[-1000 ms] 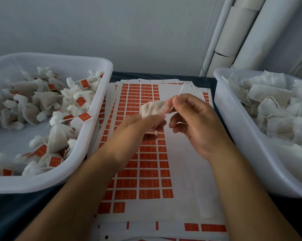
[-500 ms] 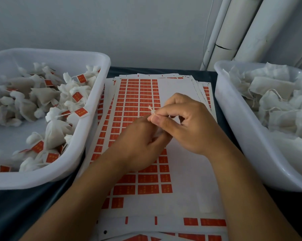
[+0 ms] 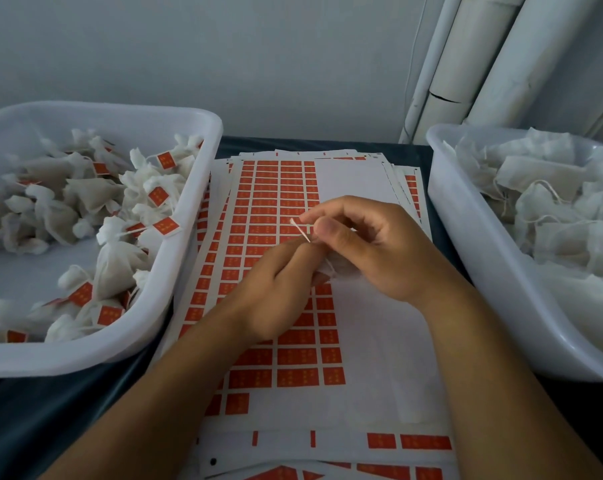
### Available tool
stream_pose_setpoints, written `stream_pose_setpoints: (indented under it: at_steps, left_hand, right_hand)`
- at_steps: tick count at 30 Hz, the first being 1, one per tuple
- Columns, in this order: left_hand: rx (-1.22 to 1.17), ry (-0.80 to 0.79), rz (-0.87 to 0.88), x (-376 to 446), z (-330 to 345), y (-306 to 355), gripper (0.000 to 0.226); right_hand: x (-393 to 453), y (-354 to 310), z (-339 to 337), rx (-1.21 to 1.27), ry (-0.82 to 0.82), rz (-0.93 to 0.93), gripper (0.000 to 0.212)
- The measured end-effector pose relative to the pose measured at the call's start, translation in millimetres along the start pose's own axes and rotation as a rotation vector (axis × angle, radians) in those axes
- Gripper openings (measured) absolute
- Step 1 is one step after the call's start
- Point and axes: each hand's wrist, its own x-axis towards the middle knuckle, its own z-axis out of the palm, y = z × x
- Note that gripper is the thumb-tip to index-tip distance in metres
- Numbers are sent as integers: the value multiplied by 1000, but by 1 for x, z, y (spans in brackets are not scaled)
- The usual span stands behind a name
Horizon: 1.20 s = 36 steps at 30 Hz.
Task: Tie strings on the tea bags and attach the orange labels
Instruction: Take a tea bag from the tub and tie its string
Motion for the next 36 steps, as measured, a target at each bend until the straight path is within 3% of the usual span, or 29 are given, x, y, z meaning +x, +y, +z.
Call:
stream_pose_setpoints:
  at_steps: [4,11,16,23,26,36]
  left_hand:
    - [-67,32,-116,4,-8,0,57]
    - [-294,222,-290,7,-4,-5,26]
    - [-119,117,-330,8,-12,-3,37]
    - [-88,173,-324,9,-16,-5,20]
    - [-45,150,-332,7,-17,-2,30]
    - [-1,253,-397,9,-16,-5,34]
  right_hand:
    - [0,-2,-1,-52,32,-34,30]
    - [-2,-6,-2,-90,16,-37,9]
    - [-4,-8,-2,-97,-12,-30,12]
    - [-3,-11,2,-132,-19,-46,19]
    - [-4,-11,3,-168,-32,-47,25]
    - [-5,-10,5,-332,-9,-44,33]
